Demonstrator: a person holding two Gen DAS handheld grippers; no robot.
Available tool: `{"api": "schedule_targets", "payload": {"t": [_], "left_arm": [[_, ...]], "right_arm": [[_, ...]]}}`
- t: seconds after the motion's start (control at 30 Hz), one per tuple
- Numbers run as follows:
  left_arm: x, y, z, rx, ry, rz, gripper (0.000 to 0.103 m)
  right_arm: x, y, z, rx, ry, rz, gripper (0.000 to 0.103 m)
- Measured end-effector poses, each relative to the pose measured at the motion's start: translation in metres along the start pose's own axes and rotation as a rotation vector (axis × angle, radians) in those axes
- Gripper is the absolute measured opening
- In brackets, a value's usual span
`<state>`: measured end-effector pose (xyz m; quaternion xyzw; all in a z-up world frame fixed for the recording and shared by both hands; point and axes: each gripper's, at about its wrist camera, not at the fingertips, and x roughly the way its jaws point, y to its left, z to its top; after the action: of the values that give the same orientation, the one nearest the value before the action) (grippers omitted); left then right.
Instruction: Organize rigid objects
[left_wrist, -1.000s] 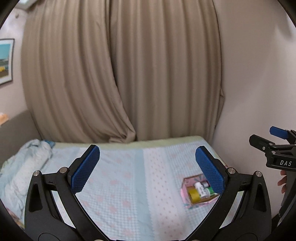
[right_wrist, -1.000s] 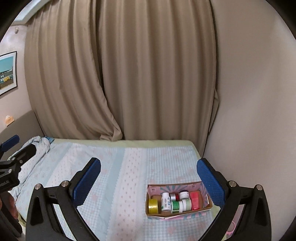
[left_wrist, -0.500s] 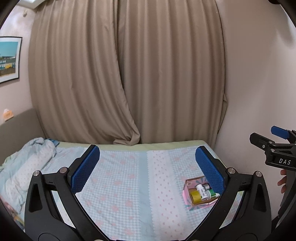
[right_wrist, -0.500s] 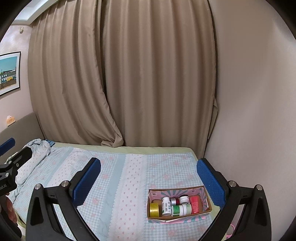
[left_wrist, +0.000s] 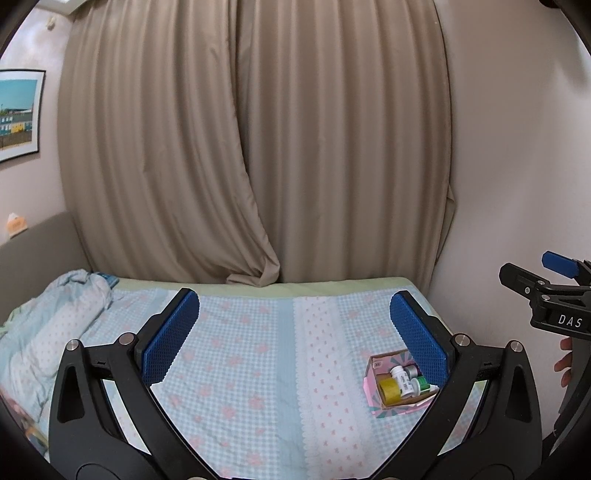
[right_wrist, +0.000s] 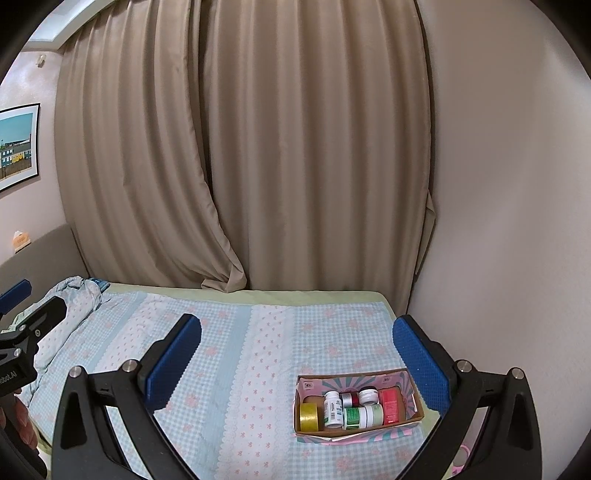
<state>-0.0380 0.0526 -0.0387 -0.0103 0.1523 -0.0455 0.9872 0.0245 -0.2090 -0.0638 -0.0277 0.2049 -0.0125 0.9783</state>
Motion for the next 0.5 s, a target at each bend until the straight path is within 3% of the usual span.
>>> {"api": "schedule_targets", "payload": {"t": [0.5], "left_arm": [[0.0017, -0.0033, -0.0027, 0.003, 0.000, -0.002, 0.103]], "right_arm": [[0.0008, -0.0009, 0.0004, 0.001, -0.002, 0.002, 0.103]]}}
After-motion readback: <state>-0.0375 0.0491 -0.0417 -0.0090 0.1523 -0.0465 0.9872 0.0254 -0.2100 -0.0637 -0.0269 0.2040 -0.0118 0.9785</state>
